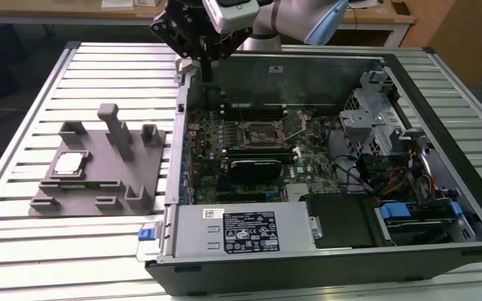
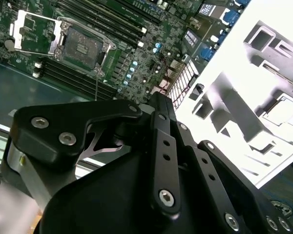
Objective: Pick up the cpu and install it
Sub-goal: 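Reach for the cpu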
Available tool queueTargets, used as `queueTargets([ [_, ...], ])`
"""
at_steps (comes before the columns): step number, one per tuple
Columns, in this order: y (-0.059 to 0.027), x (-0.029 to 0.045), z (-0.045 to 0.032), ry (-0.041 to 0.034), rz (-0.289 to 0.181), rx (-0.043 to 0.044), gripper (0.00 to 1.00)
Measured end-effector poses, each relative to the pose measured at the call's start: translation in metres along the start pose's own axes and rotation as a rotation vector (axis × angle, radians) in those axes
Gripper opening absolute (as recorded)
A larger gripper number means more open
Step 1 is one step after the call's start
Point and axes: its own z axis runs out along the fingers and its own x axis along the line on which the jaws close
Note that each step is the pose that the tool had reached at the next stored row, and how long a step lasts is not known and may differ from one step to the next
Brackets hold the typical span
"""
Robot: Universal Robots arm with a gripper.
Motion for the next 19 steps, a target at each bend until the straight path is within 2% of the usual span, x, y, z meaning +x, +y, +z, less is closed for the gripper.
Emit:
queueTargets([
  [19, -0.0012, 0.0161, -0.0004, 0.0, 0.0, -0.0001, 0.11],
])
